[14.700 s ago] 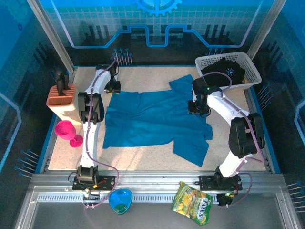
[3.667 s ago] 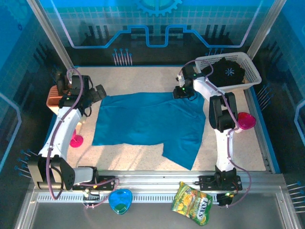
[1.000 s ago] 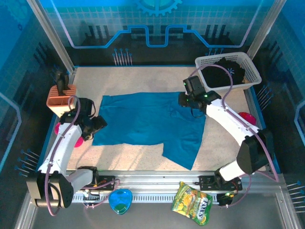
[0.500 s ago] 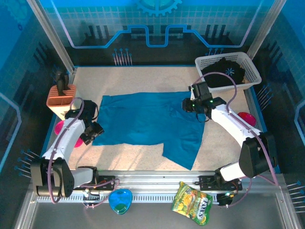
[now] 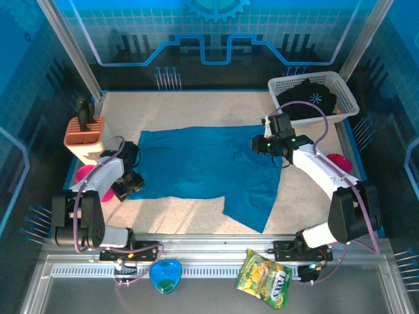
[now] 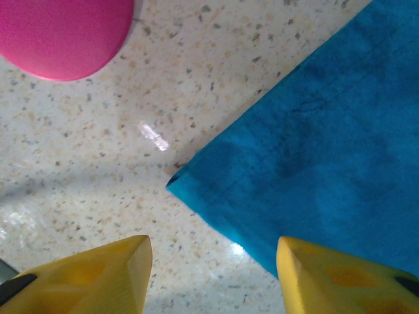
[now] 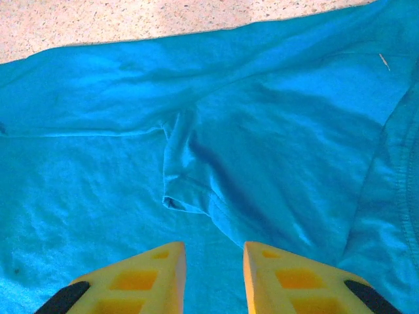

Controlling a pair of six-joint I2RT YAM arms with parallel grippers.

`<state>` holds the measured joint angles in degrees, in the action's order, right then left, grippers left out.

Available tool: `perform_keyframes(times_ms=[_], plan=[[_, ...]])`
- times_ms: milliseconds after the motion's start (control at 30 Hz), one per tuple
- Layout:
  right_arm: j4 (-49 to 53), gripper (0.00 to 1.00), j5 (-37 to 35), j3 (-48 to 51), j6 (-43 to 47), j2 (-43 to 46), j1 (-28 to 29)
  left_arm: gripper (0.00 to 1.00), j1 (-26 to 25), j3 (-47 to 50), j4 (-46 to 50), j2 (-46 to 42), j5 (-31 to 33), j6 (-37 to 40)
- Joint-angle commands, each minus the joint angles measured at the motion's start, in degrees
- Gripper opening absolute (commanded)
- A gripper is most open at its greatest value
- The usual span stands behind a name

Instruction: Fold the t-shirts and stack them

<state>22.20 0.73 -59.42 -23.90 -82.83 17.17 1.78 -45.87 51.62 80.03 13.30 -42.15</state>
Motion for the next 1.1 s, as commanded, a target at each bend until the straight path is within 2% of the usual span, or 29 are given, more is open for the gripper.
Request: perform_keyframes(times_ms=[0, 167, 433, 733, 1067], plan=[[-0.75, 0.3, 1.3, 1.02, 0.77, -0.41, -0.8, 0.54, 0.42, -0.09, -2.62, 2.2, 0.66, -1.7], [-0.75, 0.3, 1.62, 1.53, 0.73, -0.41, -1.0, 0.53, 0.42, -0.21, -3.9, 4.81, 1.06, -2.27], [-0.67, 0.3, 1.81, 1.94, 1.03, -0.32, -1.42, 0.41, 0.48, 0.71, -3.16, 3.49, 2.81, -3.55], [-1.26, 0.3, 2.68, 2.39, 1.06, -0.41, -1.61, 0.41, 0.59, 1.28, -1.14, 3.03, 3.44, -3.64], [-1.55, 0.3, 3.39, 3.7, 1.19, 0.11, -2.2, 0.41, 1.84, 3.9, -7.74, 7.57, -0.45, -3.66]])
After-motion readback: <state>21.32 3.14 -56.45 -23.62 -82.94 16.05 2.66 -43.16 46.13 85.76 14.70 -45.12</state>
